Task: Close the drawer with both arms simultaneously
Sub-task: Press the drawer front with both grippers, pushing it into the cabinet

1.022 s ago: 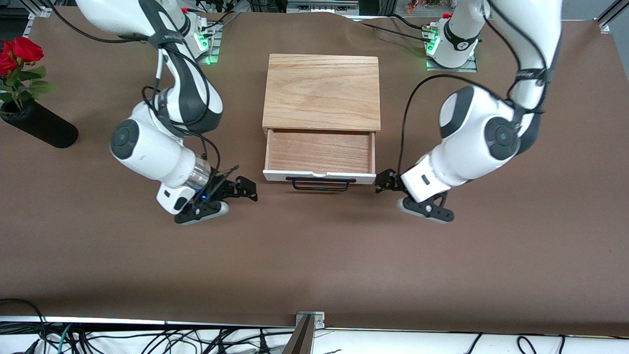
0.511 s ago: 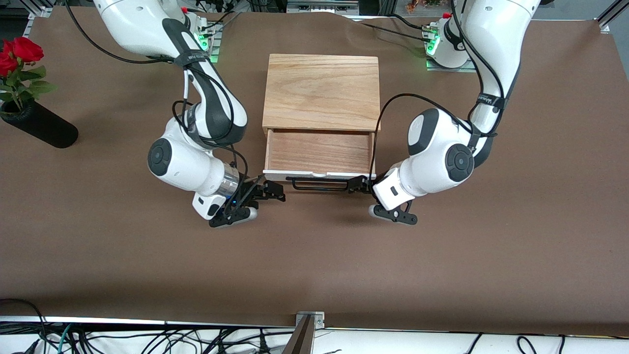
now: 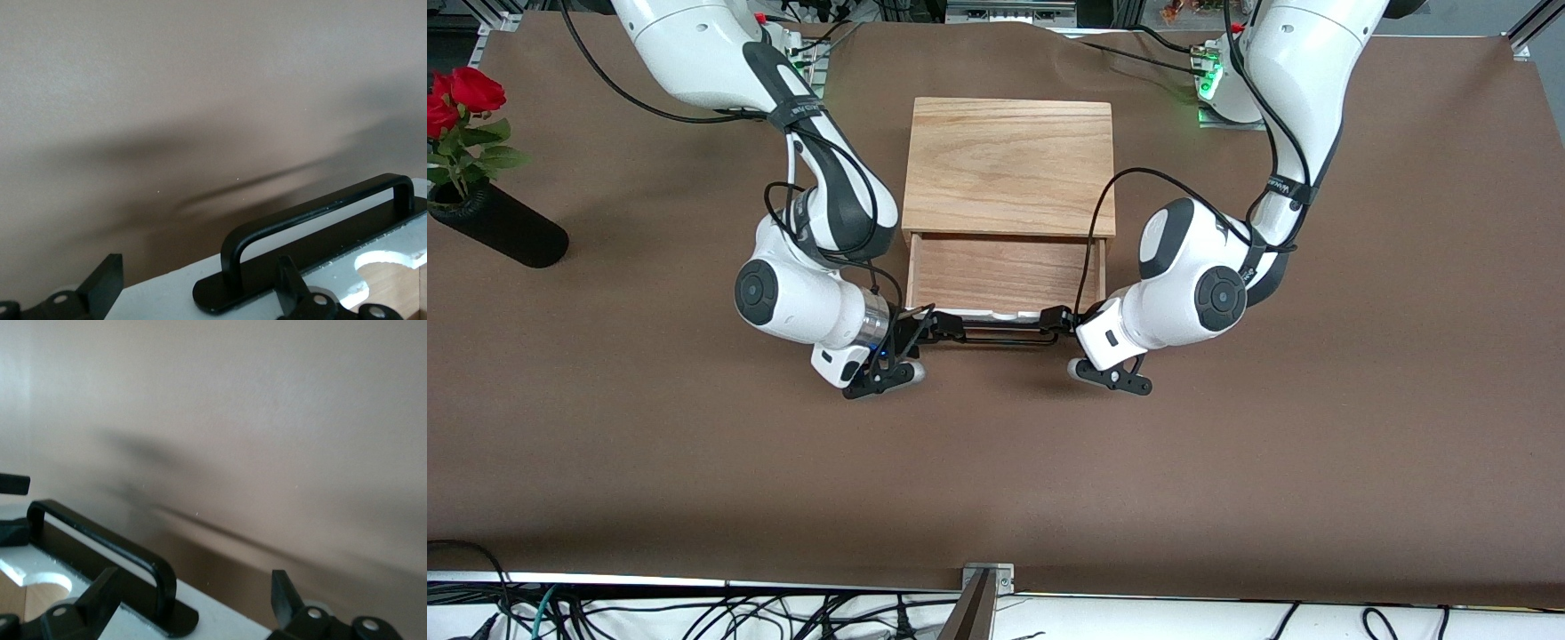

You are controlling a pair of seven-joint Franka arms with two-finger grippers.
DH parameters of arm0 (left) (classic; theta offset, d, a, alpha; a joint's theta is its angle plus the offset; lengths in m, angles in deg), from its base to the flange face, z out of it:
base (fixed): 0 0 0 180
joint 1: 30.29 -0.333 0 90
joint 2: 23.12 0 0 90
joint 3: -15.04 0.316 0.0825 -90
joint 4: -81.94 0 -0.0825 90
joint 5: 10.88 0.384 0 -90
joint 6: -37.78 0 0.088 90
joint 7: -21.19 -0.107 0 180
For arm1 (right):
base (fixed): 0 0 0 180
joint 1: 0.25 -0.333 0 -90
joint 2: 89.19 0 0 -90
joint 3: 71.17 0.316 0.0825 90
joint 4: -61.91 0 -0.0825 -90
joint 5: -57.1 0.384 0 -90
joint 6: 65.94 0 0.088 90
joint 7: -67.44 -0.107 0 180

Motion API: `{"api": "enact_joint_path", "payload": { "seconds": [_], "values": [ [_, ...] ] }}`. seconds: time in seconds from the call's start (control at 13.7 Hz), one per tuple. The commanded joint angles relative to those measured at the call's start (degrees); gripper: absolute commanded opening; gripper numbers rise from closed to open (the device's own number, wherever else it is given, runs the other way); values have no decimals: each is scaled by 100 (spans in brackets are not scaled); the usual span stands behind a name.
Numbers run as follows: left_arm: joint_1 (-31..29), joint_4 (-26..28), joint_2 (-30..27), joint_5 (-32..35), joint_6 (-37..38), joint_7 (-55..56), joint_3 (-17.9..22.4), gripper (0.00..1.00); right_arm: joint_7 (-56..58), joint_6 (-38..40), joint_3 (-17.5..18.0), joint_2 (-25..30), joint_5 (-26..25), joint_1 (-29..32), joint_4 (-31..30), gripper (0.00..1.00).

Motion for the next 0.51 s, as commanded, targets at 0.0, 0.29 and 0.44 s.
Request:
{"api": "enact_joint_path", "payload": {
  "seconds": [0.0, 0.29, 0.44],
  "values": [
    [-18, 58, -40, -163, 438, -109, 1, 100, -48, 404, 24, -81, 120, 5, 140, 100],
    [-10, 111, -40, -163, 562, -109, 1, 100, -286, 617, 50, -81, 129, -73, 132, 100],
    [-1, 146, -40, -163, 685, -109, 1, 100, -286, 826, 59, -81, 129, -91, 131, 100]
  ]
}}
